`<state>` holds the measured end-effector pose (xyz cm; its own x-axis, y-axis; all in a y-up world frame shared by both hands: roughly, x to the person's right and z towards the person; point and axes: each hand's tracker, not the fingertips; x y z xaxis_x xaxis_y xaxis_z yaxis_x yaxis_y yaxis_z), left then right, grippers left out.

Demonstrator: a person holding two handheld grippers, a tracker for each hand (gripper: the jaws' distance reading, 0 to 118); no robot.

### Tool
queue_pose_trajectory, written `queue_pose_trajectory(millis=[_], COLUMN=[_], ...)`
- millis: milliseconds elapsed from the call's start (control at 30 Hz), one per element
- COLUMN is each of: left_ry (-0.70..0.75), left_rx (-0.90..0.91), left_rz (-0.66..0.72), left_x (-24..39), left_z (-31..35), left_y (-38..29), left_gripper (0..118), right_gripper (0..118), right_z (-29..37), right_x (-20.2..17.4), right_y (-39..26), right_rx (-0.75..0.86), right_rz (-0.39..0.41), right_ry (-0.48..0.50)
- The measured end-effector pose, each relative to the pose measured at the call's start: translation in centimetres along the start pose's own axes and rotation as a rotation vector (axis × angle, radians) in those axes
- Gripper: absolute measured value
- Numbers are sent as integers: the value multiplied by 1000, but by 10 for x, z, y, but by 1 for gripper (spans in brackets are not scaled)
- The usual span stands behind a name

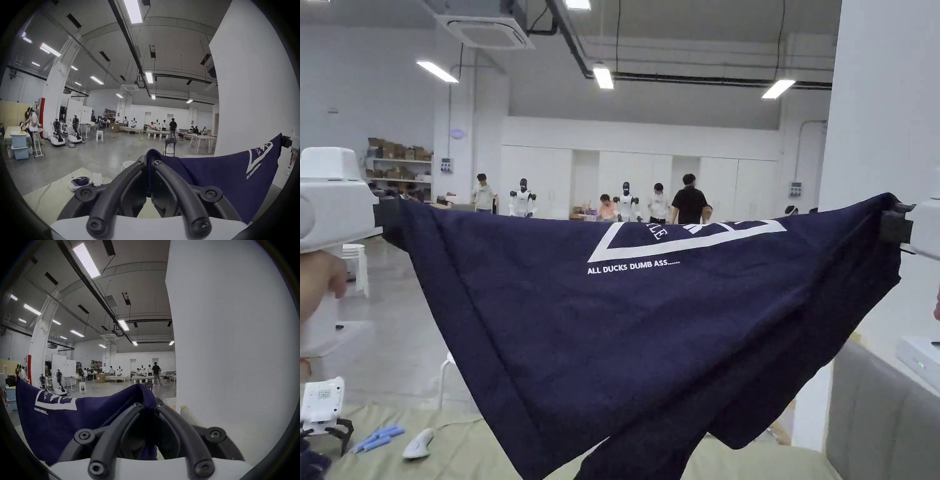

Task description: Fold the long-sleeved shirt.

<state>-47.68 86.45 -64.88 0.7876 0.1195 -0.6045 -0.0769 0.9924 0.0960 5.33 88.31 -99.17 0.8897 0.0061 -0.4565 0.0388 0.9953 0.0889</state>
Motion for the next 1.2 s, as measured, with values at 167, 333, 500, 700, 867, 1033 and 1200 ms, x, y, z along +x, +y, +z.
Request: queue_pose_trajectory(millis=[167,333,500,700,867,1033,1200], left_ry=[25,53,47,24,-9,-26,-52], left_rx=[26,41,49,-30,-150,-260,-404], left_rz=[-5,1,-12,-12,9,-6,-48], left_x=[8,3,1,0,1,-9,-6], left_z=[-51,-95,-128,-146,-131,-99,-18], left_y=[26,36,27,-26,-106,-191,-285], left_gripper=[8,8,8,8,8,8,8], right_gripper=[7,7,7,7,7,7,7], right_z=[-16,-87,-126,-136,-125,-76,5], right_x=[-6,-30,-37,-37,-25,-10,11], right_y=[17,46,28,-33,-116,-215,-310], right_rx=[10,83,66,19,-91,-247,-372], right_rz=[9,18,28,32,25,17,-29], right_ry=[-83,-58,-80,-65,-43,-37,-38])
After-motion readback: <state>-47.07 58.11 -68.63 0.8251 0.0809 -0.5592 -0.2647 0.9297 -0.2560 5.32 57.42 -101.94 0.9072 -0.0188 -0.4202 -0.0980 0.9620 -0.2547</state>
